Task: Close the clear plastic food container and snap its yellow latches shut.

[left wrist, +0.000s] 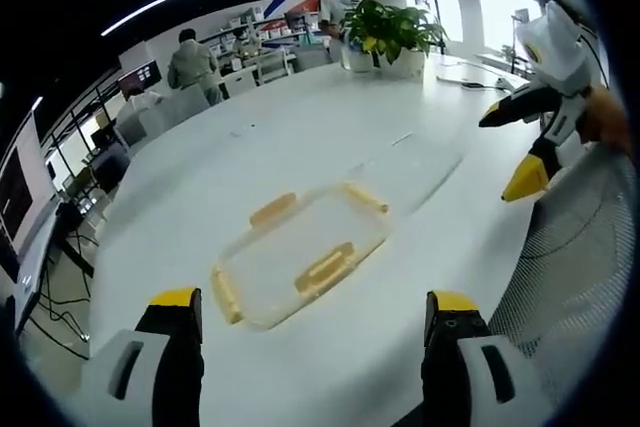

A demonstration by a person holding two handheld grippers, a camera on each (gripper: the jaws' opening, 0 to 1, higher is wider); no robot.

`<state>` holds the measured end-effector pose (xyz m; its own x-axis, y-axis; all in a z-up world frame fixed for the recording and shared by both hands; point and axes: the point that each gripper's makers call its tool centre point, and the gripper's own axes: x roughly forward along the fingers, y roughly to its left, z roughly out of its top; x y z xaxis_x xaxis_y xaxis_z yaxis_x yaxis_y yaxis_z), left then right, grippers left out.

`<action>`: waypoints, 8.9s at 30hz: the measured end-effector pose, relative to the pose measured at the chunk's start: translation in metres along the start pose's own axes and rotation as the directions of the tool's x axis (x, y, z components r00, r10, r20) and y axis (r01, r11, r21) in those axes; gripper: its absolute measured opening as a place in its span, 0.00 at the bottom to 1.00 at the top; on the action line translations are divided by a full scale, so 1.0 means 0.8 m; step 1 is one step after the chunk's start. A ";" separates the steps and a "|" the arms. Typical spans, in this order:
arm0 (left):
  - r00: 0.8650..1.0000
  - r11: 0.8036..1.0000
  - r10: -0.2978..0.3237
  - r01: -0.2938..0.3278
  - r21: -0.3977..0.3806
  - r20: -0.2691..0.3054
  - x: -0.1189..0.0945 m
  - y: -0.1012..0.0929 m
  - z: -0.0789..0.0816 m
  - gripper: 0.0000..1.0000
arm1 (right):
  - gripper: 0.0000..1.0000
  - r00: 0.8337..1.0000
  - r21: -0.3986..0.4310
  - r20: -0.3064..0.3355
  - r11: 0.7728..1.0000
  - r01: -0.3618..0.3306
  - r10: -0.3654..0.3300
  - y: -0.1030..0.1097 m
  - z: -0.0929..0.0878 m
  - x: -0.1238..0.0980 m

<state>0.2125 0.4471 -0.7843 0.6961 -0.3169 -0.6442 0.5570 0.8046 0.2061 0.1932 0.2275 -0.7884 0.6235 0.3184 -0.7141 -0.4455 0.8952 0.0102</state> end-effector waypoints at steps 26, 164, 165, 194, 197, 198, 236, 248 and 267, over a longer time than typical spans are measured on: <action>0.992 0.980 -0.120 0.127 -0.156 0.048 -0.001 -0.010 0.016 0.93 | 0.91 0.997 0.083 -0.050 0.994 0.068 -0.064 -0.030 -0.014 0.005; 0.711 0.556 -0.424 0.694 0.458 -0.561 0.097 0.094 -0.043 0.33 | 0.36 0.789 -0.658 -0.548 0.439 -0.611 0.277 0.073 0.070 0.173; 0.709 0.556 -0.422 0.694 0.456 -0.565 0.097 0.093 -0.043 0.33 | 0.36 0.792 -0.663 -0.545 0.437 -0.608 0.276 0.074 0.070 0.172; 0.740 0.595 -0.427 0.663 0.454 -0.520 0.071 0.094 0.019 0.33 | 0.36 0.817 -0.699 -0.468 0.425 -0.575 0.337 0.048 0.121 0.125; 0.744 0.598 -0.423 0.658 0.458 -0.518 0.070 0.091 0.025 0.33 | 0.36 0.817 -0.698 -0.460 0.427 -0.574 0.347 0.043 0.124 0.120; 0.744 0.599 -0.421 0.658 0.457 -0.519 0.070 0.090 0.027 0.33 | 0.36 0.817 -0.700 -0.458 0.425 -0.574 0.350 0.042 0.125 0.119; 0.755 0.601 -0.402 0.645 0.473 -0.518 0.088 -0.013 0.120 0.33 | 0.36 0.822 -0.697 -0.428 0.441 -0.565 0.376 -0.078 0.095 0.054; 0.741 0.579 -0.421 0.664 0.474 -0.524 0.115 -0.066 0.146 0.33 | 0.36 0.825 -0.681 -0.436 0.468 -0.563 0.359 -0.135 0.069 0.036; 0.709 0.549 -0.427 0.696 0.462 -0.561 0.131 -0.107 0.152 0.33 | 0.36 0.811 -0.656 -0.464 0.477 -0.585 0.357 -0.167 0.041 0.027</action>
<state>0.2926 0.2837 -0.7797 0.0019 -0.2865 -0.9581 0.9999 -0.0108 0.0052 0.2871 0.1248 -0.7821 0.0484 0.4333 -0.8999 -0.9987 0.0362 -0.0363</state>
